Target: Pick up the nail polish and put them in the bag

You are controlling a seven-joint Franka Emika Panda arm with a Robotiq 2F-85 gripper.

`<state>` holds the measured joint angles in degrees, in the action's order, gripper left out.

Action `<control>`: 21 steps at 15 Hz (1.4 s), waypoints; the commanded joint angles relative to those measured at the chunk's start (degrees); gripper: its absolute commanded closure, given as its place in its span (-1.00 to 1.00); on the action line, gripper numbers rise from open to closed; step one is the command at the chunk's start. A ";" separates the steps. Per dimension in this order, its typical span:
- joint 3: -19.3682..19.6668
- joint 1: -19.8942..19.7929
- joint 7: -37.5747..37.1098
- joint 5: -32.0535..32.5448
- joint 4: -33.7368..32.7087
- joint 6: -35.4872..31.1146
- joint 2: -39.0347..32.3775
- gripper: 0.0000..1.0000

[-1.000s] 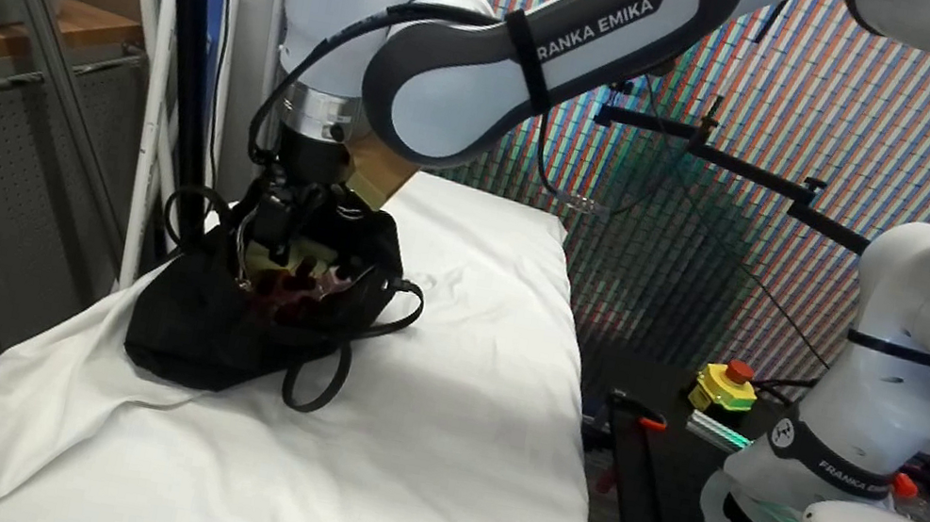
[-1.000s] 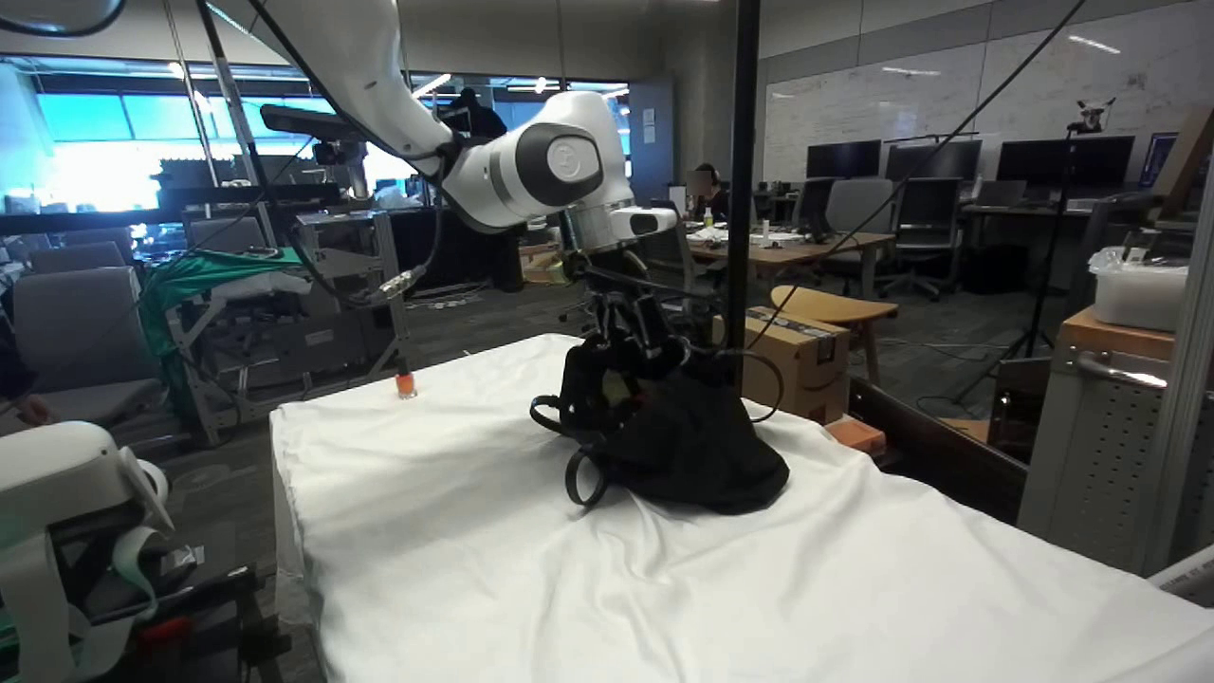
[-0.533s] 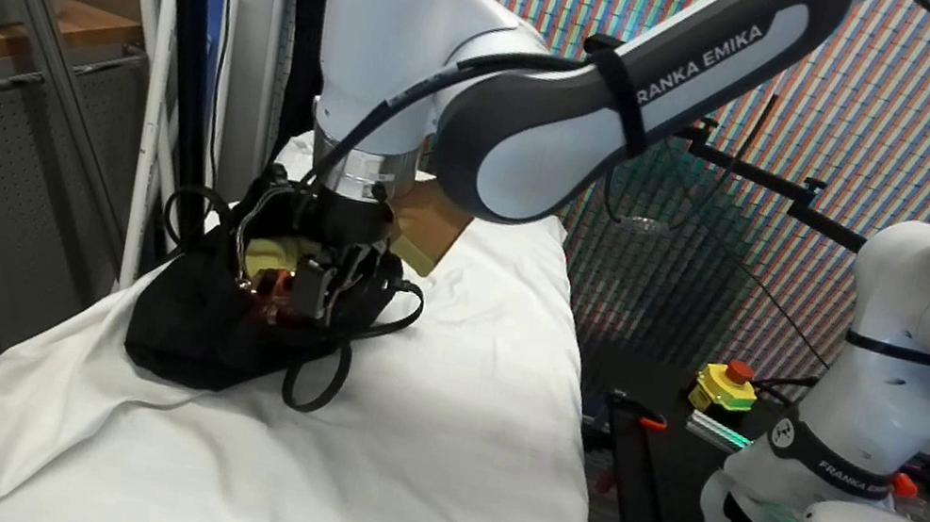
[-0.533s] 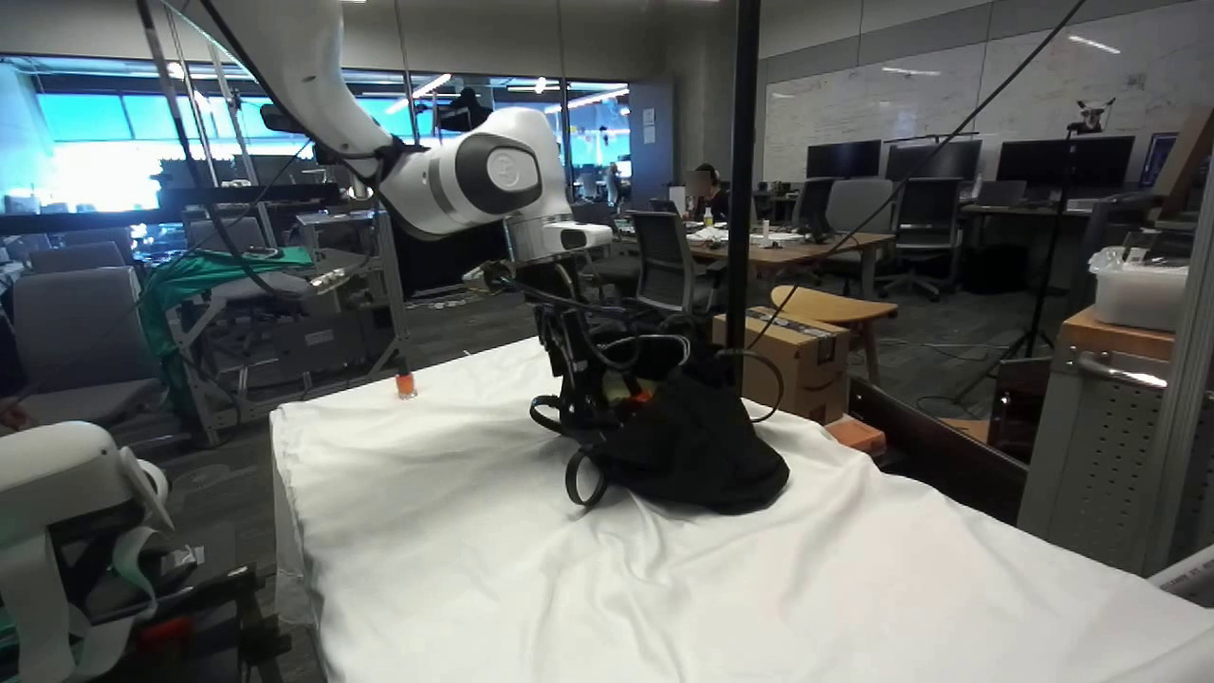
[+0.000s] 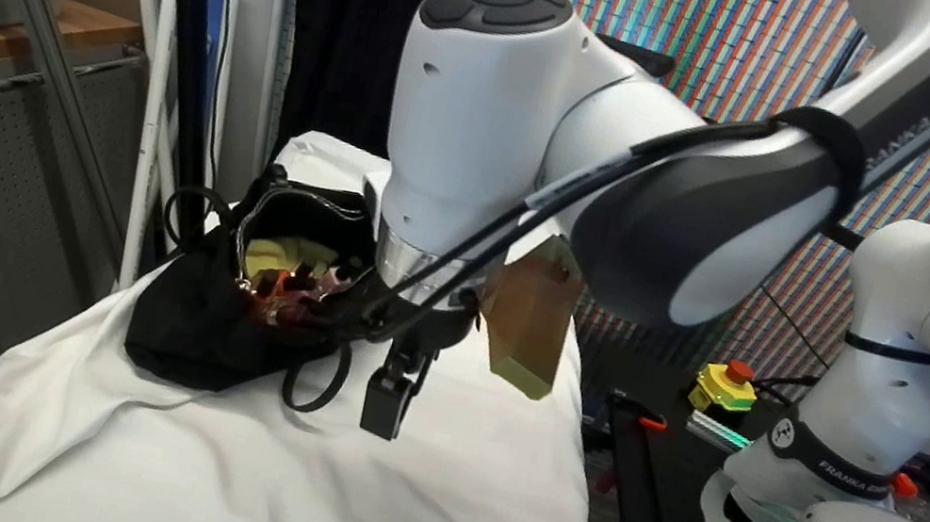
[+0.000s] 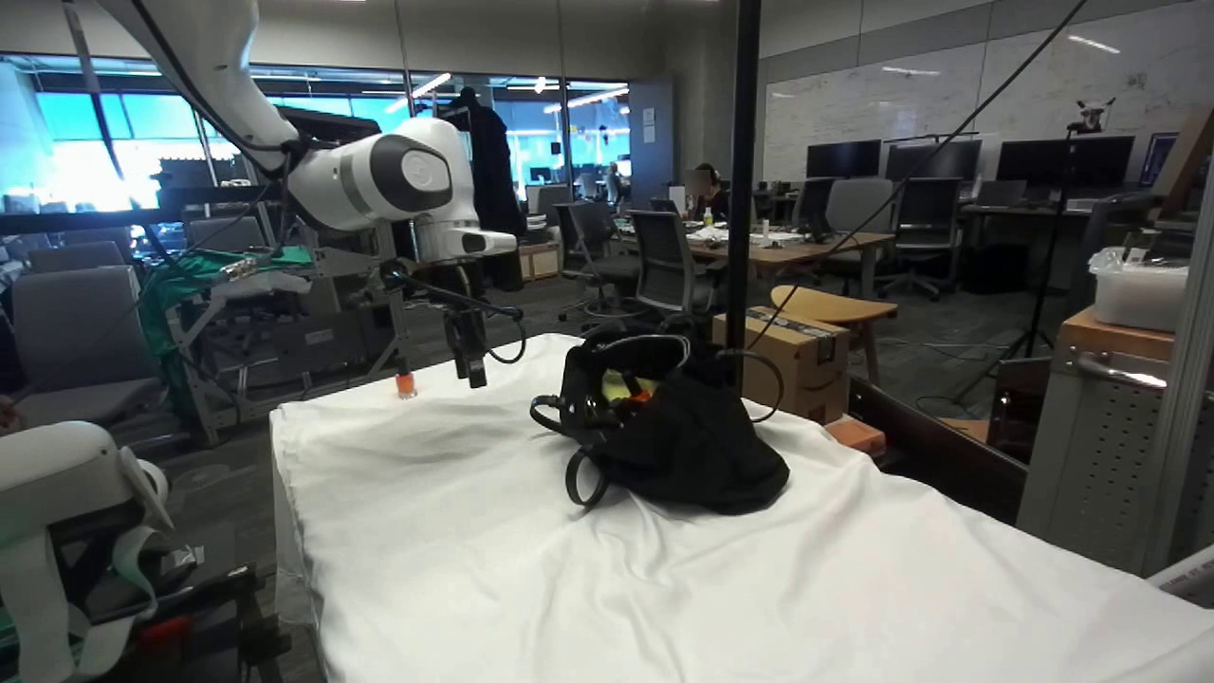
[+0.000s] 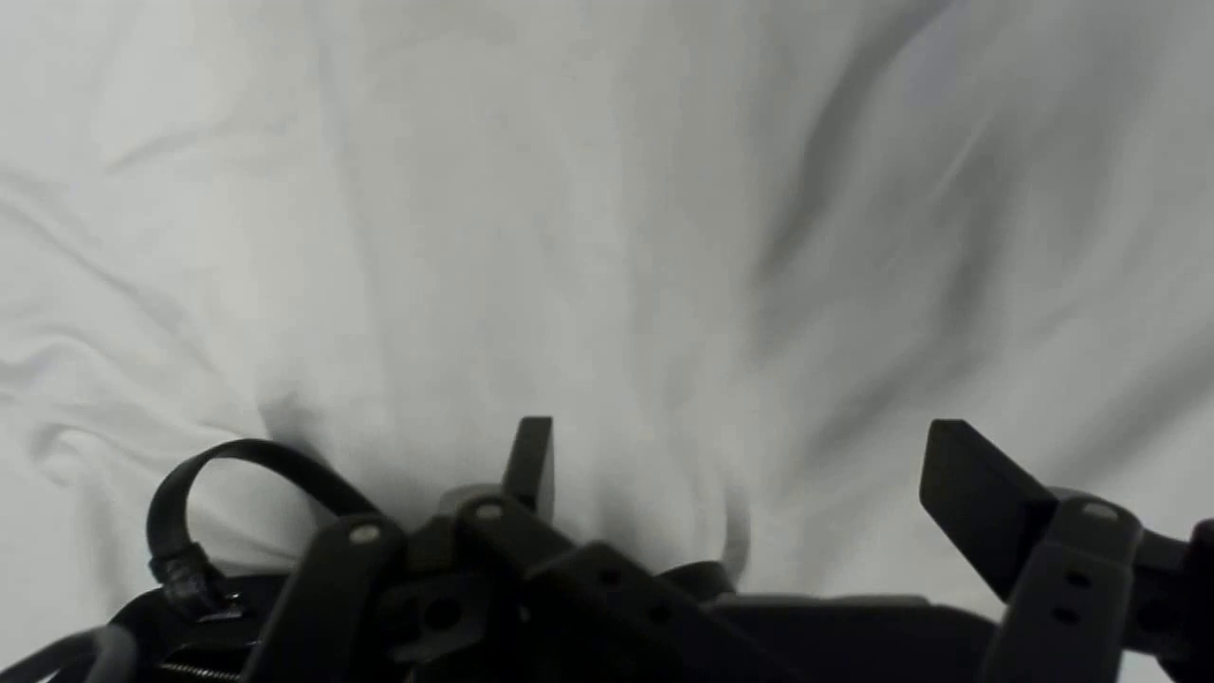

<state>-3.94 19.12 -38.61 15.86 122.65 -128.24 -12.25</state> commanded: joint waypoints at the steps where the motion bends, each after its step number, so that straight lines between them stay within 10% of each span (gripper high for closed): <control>1: -3.66 1.36 -4.25 0.88 1.78 2.11 2.72 -1.00; 21: -11.76 6.17 6.62 -13.47 -14.79 3.90 -13.90 -1.00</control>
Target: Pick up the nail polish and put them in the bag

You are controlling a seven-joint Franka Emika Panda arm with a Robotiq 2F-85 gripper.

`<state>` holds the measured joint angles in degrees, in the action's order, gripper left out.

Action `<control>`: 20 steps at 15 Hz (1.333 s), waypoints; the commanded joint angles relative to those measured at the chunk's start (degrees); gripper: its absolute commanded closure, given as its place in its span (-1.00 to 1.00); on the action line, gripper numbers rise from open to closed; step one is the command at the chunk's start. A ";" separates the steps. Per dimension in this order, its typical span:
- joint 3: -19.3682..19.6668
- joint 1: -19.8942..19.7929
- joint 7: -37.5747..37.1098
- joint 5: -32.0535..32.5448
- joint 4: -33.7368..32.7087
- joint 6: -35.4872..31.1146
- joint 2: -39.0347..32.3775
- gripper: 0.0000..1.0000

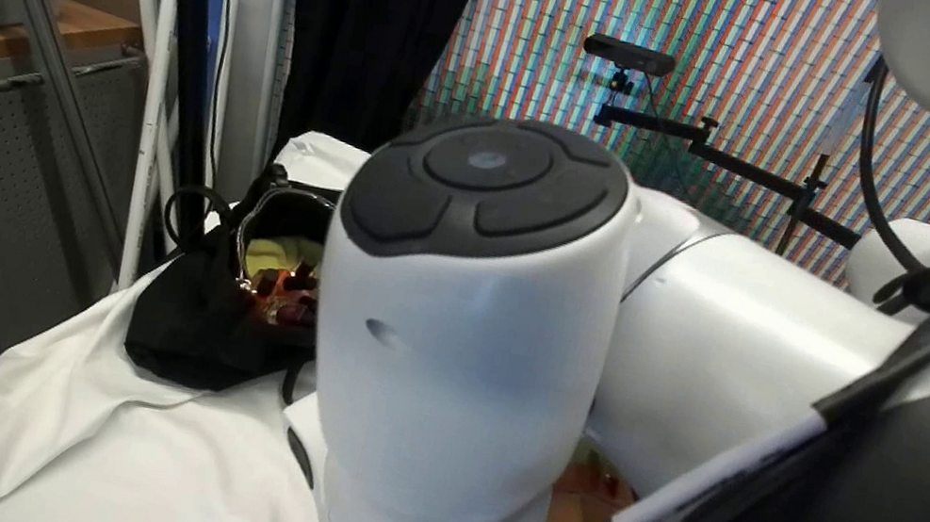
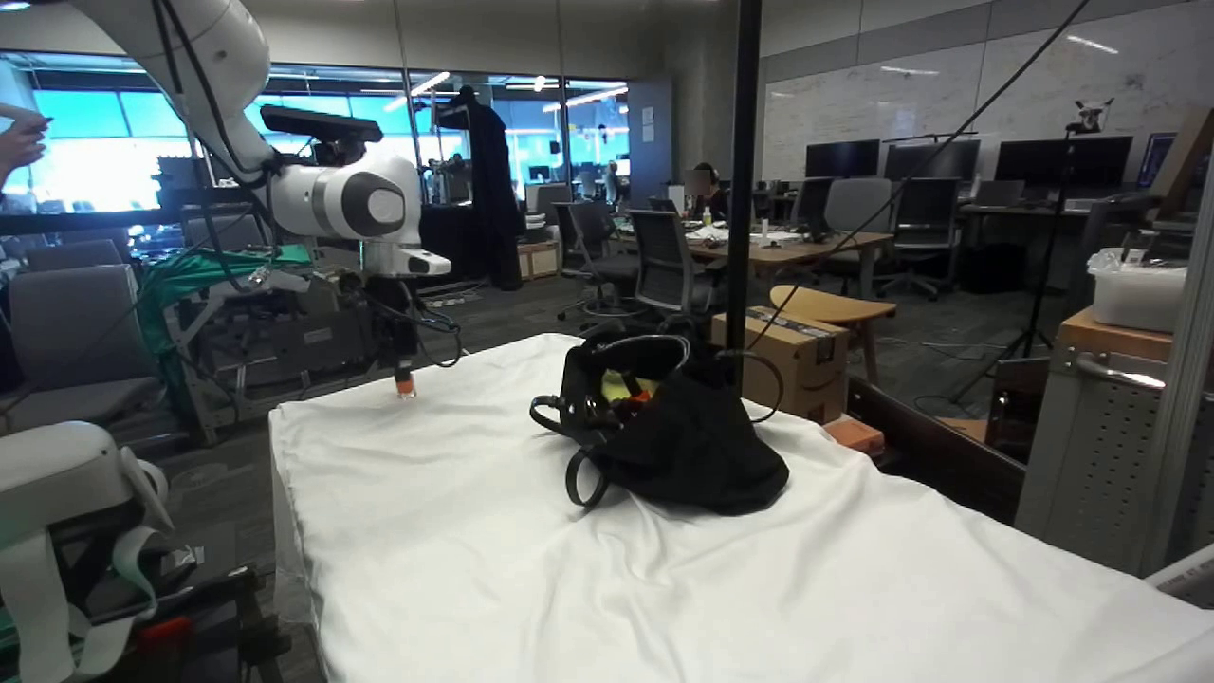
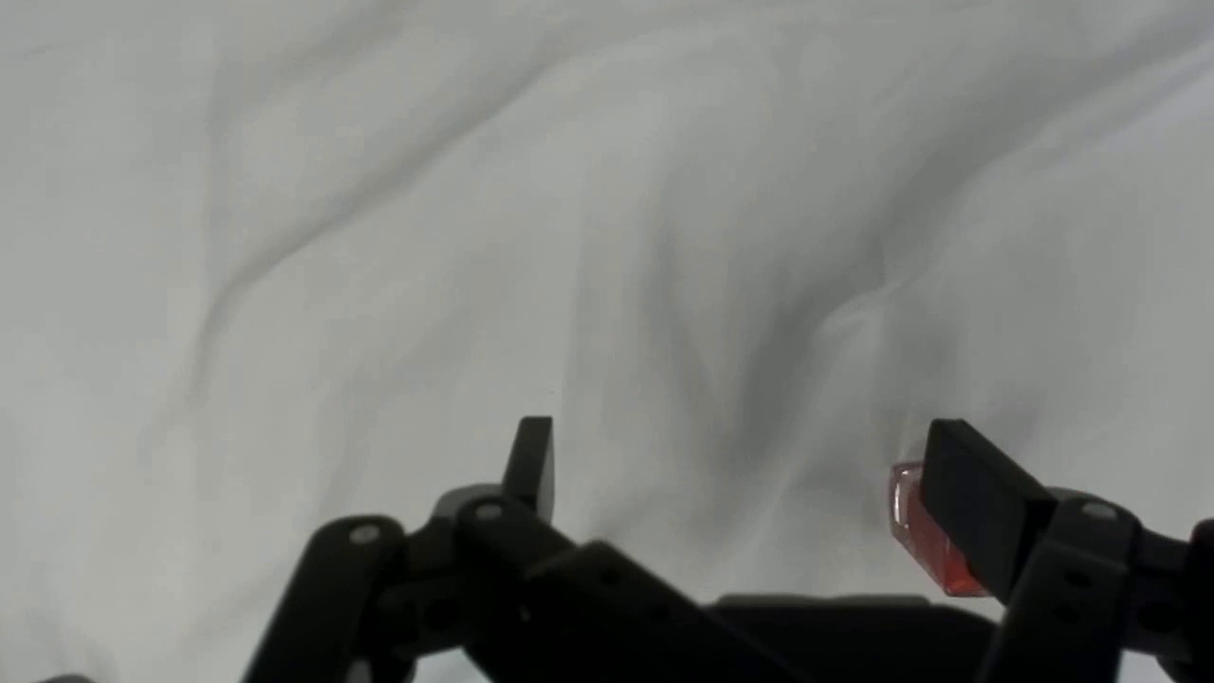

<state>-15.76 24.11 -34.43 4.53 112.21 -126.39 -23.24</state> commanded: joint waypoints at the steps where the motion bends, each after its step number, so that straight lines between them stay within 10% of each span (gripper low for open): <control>1: 0.00 1.49 3.04 -2.62 -5.11 2.34 -3.61 -1.00; 20: -0.27 4.09 11.65 -8.15 -16.26 8.94 -10.83 -1.00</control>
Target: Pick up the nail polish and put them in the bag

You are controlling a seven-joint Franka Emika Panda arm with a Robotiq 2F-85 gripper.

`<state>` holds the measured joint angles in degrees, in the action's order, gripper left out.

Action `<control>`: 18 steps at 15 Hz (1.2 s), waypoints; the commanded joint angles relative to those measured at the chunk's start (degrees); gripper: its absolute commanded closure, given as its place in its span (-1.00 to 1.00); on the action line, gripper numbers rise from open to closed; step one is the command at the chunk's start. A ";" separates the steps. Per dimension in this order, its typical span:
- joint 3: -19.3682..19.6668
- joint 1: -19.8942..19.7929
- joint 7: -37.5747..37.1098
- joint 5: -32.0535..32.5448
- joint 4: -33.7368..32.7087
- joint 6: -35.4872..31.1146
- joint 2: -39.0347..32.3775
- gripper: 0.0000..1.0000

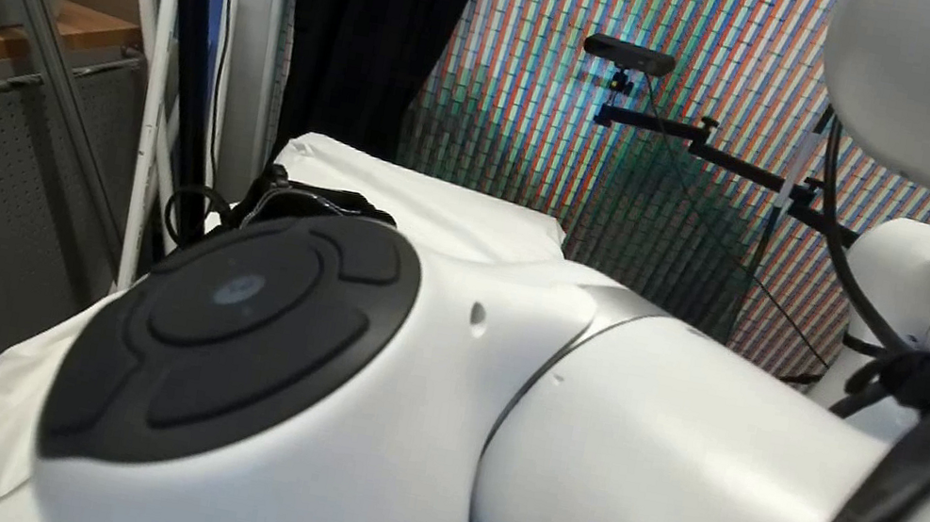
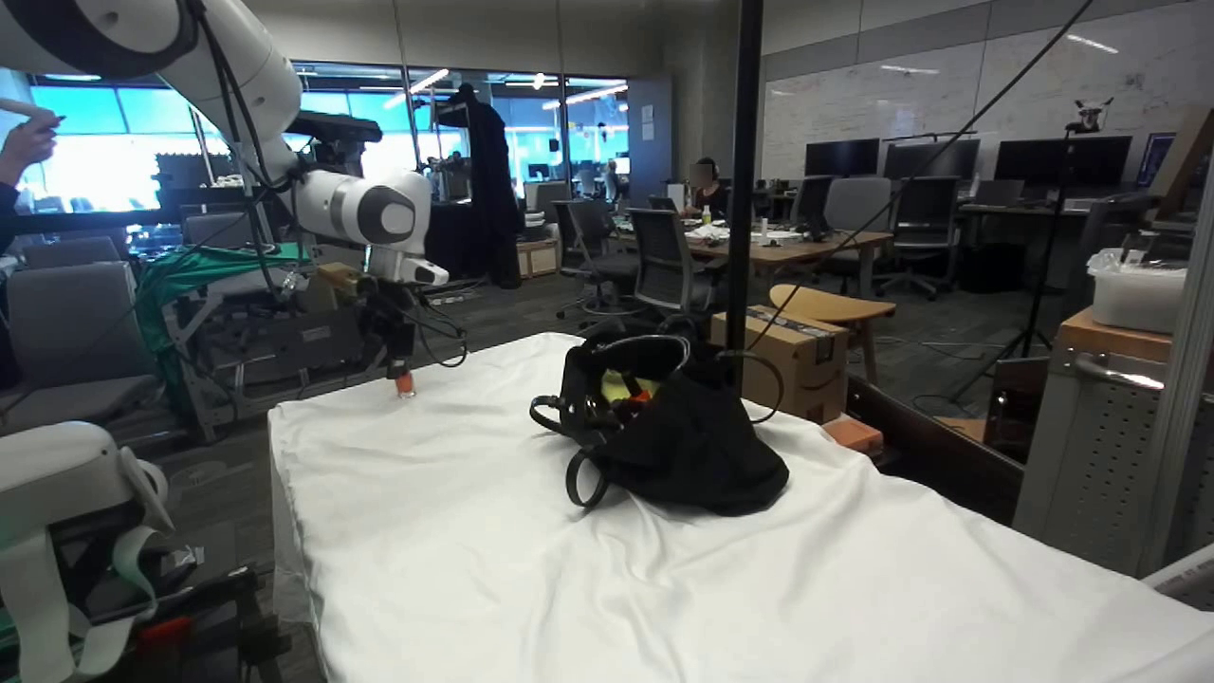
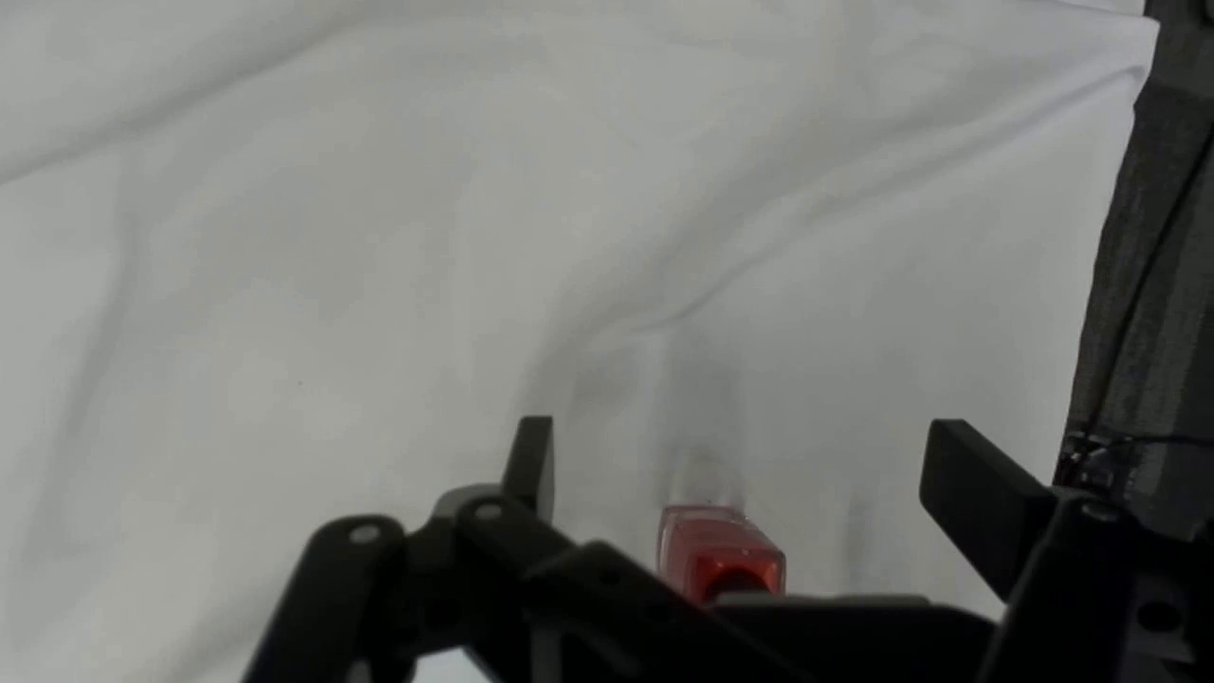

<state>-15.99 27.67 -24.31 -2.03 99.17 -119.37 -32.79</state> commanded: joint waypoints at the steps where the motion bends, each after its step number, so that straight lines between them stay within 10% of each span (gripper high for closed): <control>1: -0.08 0.60 1.68 -1.66 -3.48 1.92 -1.28 -1.00; 18: 2.17 4.01 0.04 3.71 -1.40 -7.02 -1.56 -1.00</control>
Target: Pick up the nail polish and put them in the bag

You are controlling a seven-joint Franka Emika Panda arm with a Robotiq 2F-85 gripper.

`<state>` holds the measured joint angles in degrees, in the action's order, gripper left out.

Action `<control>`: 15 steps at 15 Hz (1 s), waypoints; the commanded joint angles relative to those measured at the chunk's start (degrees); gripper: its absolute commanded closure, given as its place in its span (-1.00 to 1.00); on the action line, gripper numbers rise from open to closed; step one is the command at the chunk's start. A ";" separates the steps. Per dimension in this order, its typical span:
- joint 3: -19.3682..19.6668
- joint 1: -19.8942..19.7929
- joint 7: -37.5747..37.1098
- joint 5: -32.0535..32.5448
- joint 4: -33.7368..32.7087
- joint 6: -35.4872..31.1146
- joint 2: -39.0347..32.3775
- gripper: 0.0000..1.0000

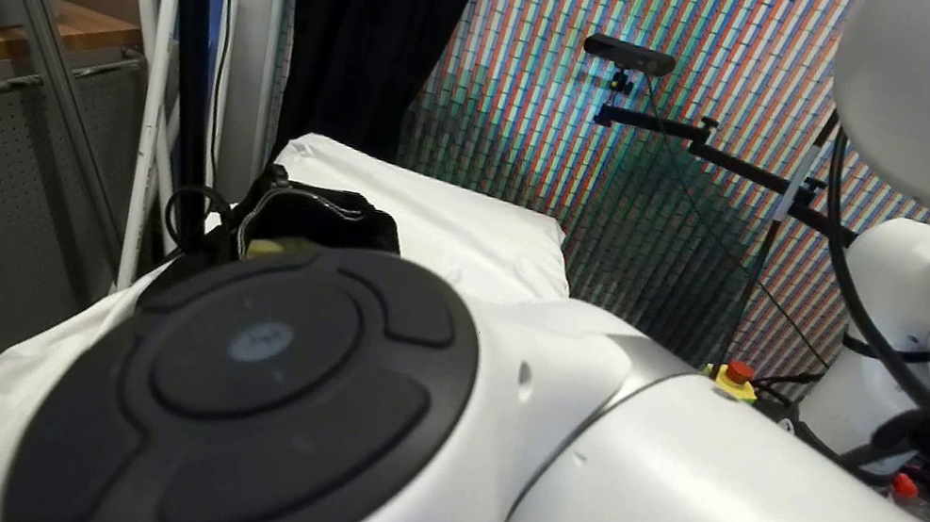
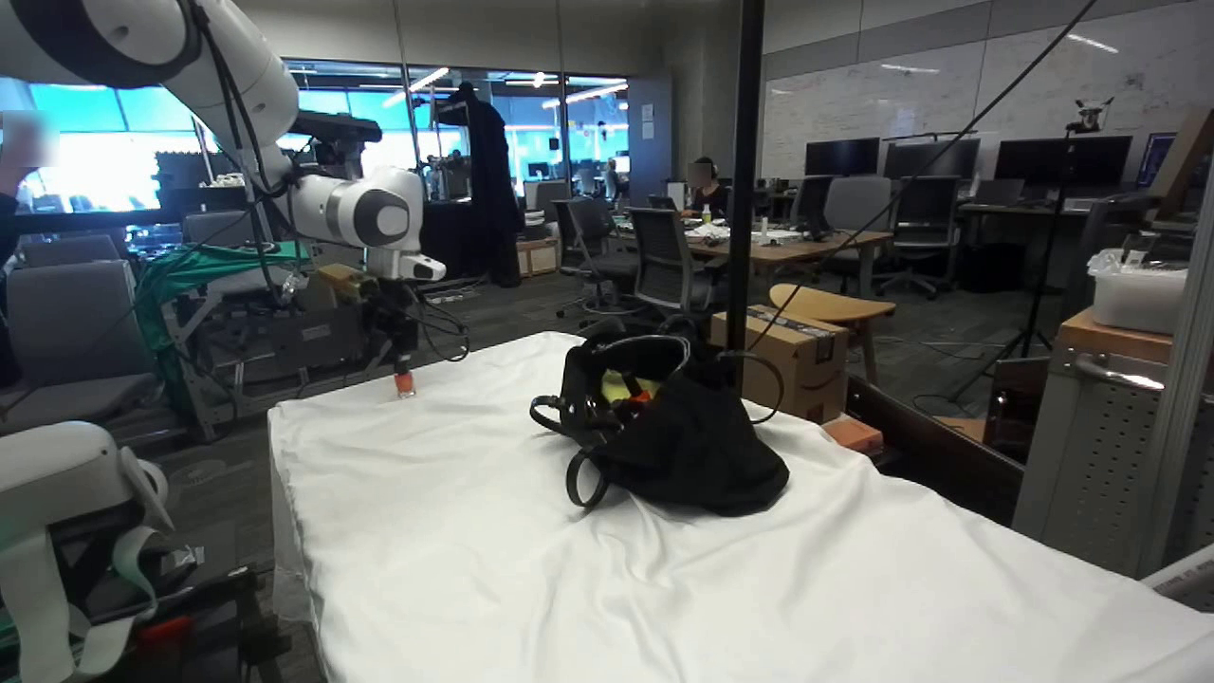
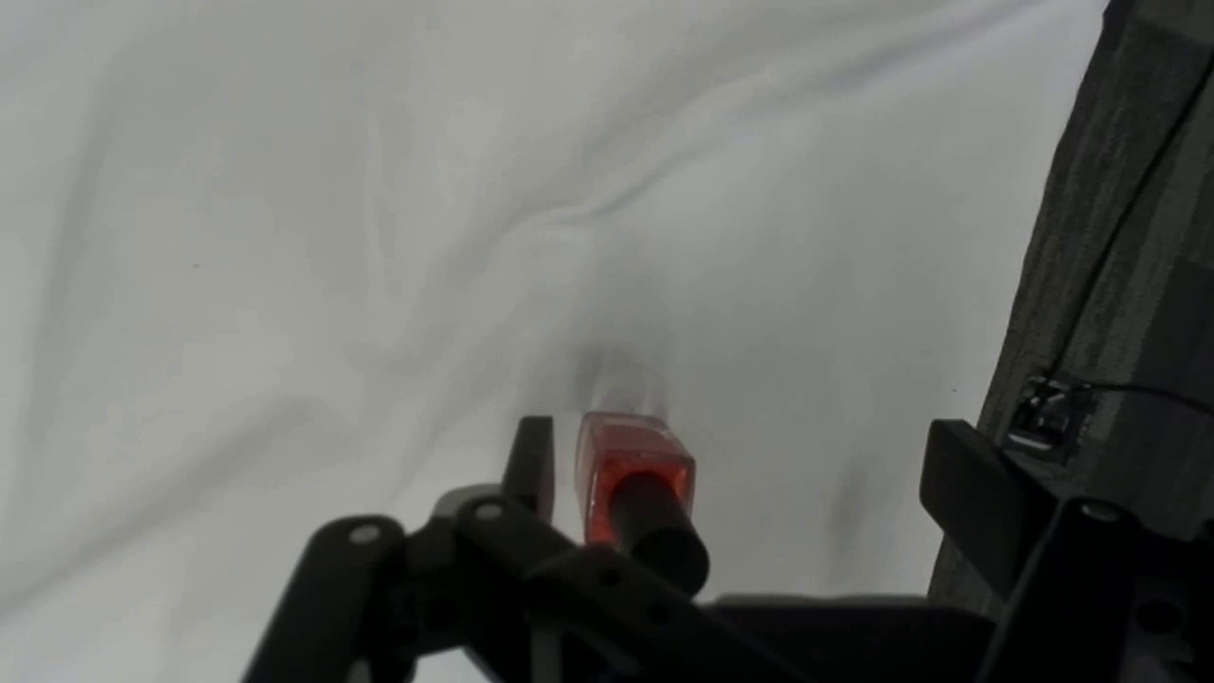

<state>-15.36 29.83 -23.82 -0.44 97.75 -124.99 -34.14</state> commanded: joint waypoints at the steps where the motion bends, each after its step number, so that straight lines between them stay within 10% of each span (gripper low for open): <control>1: 1.82 2.24 -0.65 2.91 0.19 -1.87 -0.35 -1.00; 15: 3.89 3.97 -0.62 6.06 5.16 -9.32 0.23 -1.00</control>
<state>-12.70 32.86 -23.87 4.35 101.05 -132.38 -35.11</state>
